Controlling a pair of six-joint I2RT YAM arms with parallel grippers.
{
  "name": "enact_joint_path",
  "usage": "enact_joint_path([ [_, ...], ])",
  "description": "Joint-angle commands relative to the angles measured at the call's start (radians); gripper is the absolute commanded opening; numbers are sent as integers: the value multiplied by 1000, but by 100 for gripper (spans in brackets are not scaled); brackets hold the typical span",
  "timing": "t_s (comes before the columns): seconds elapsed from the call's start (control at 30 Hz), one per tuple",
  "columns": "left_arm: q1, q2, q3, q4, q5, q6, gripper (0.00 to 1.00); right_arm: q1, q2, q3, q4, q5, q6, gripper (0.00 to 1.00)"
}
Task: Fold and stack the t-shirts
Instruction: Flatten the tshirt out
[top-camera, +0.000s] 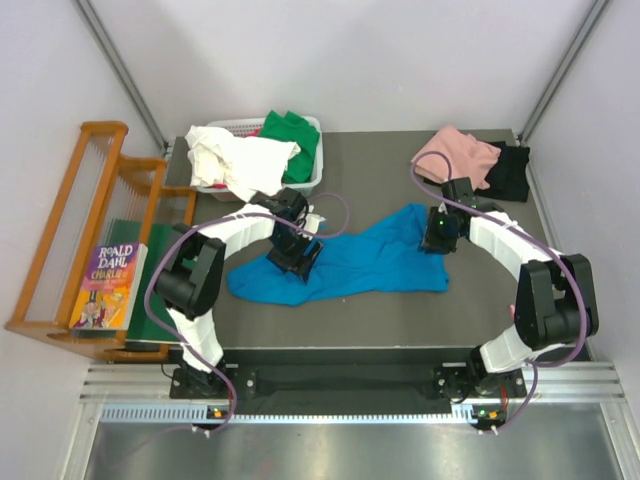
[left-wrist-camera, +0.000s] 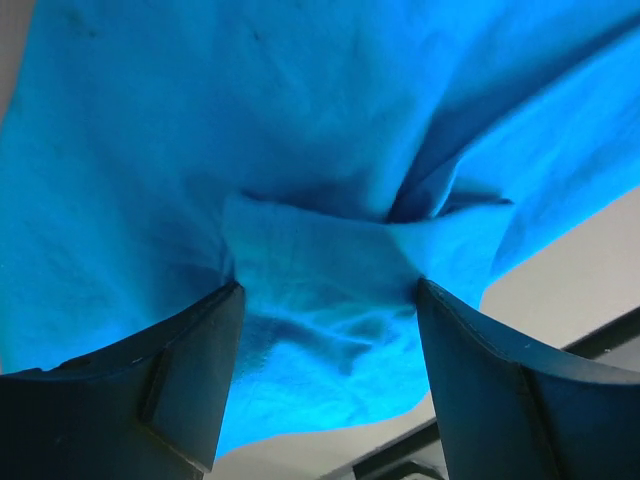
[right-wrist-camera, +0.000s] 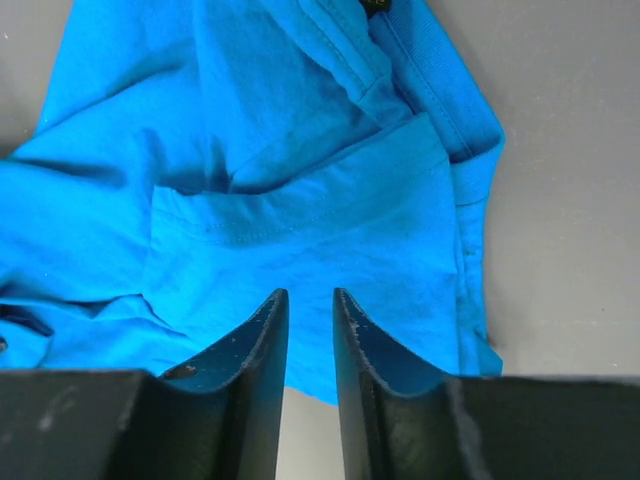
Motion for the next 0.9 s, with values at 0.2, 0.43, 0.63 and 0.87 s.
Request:
enact_joint_path([
  [0.2, 3, 32, 72, -6, -18, -8, 77, -4, 44, 57, 14, 38, -27, 48],
  [0.43, 3, -19, 18, 0, -26, 6, 72, -3, 118, 99, 28, 38, -29, 49],
  [0.63, 5, -63, 7, -26, -23, 18, 0, -4, 170, 96, 44, 44, -38, 42],
  [0.87, 6, -256, 14, -123, -52, 47, 0, -4, 144, 67, 56, 41, -44, 23],
])
